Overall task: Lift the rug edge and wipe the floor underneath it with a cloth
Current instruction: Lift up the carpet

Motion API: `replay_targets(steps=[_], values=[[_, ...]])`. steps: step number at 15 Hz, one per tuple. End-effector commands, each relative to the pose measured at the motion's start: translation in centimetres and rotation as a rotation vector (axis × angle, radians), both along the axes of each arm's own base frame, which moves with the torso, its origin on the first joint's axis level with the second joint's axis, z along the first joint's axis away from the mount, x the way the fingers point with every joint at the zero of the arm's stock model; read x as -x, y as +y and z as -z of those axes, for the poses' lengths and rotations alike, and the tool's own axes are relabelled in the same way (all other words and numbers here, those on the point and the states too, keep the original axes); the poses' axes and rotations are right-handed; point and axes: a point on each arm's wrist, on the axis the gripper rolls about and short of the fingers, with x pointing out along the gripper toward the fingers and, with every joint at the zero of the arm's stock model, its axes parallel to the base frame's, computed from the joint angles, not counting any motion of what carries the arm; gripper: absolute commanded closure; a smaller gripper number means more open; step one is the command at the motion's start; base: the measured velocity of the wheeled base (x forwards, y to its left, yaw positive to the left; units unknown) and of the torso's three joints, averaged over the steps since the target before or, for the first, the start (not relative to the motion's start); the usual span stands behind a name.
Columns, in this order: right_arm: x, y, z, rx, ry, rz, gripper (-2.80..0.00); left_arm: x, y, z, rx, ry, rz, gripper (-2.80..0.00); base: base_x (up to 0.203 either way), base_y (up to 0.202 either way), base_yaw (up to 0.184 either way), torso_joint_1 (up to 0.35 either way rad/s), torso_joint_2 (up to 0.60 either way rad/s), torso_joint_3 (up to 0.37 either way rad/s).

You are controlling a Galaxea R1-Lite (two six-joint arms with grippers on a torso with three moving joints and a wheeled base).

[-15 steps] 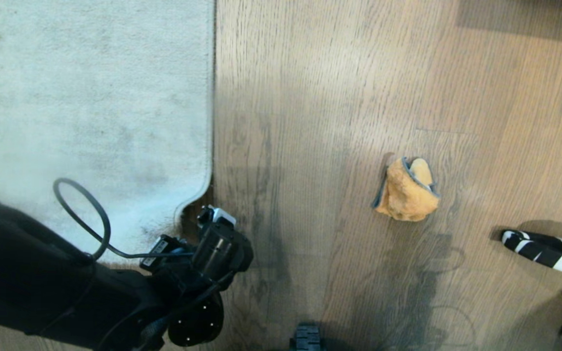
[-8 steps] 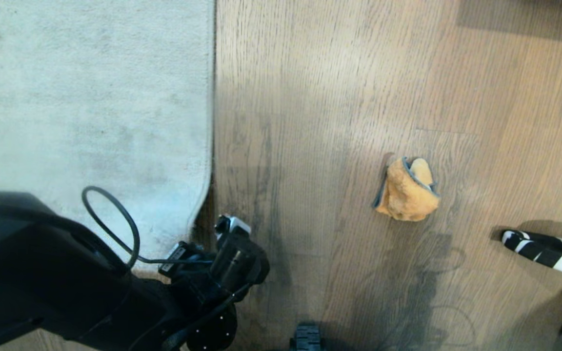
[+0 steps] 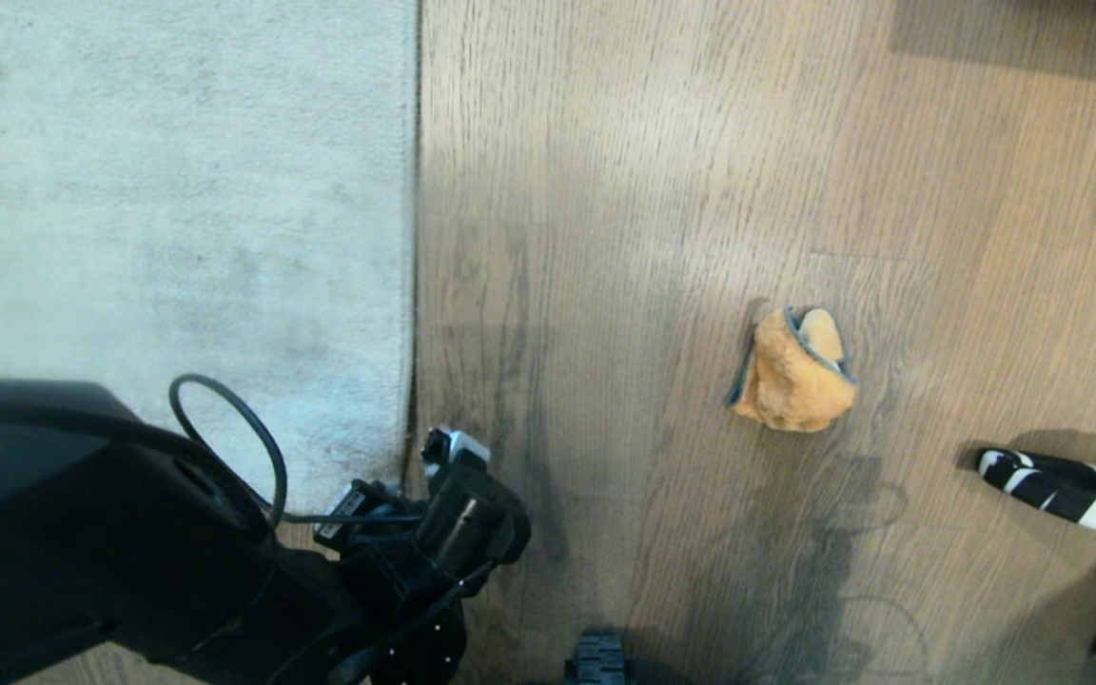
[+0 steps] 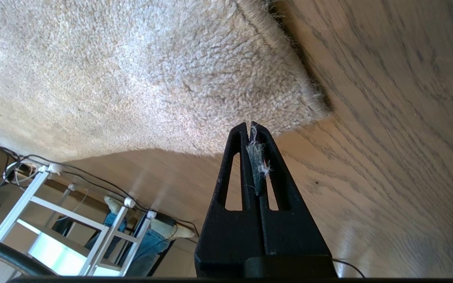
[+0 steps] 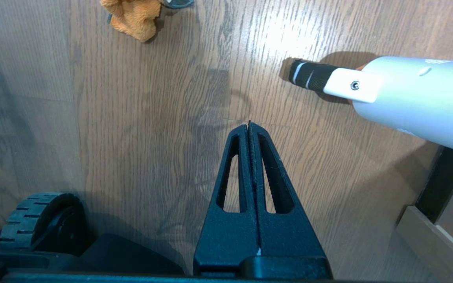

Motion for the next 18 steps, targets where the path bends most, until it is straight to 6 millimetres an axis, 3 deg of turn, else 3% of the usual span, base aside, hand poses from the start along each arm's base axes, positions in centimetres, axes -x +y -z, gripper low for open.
replay_targets(steps=[1, 3, 4, 11, 18], values=[[0.0, 0.0, 0.0, 0.0, -0.001, 0.0, 0.0, 0.1, 0.0, 0.2, -0.01, 0.002, -0.003, 0.0, 0.0, 0.0, 0.0, 0.0, 0.0, 0.0], [0.0, 0.0, 0.0, 0.0, -0.001, 0.0, 0.0, 0.2, -0.1, 0.3, -0.008, 0.0, 0.0, 0.0, 0.0, 0.0, 0.0, 0.0, 0.0, 0.0], [0.0, 0.0, 0.0, 0.0, -0.001, 0.0, 0.0, 0.2, -0.1, 0.3, -0.001, -0.004, -0.002, -2.8, 0.0, 0.0, 0.0, 0.0, 0.0, 0.0], [0.0, 0.0, 0.0, 0.0, -0.001, 0.0, 0.0, 0.5, -0.3, 0.3, 0.064, -0.04, -0.014, -2.8, 0.0, 0.0, 0.0, 0.0, 0.0, 0.0], [0.0, 0.0, 0.0, 0.0, -0.001, 0.0, 0.0, -0.2, -0.4, 2.1, 0.029, -0.018, -0.039, -2.8, 0.0, 0.0, 0.0, 0.0, 0.0, 0.0]])
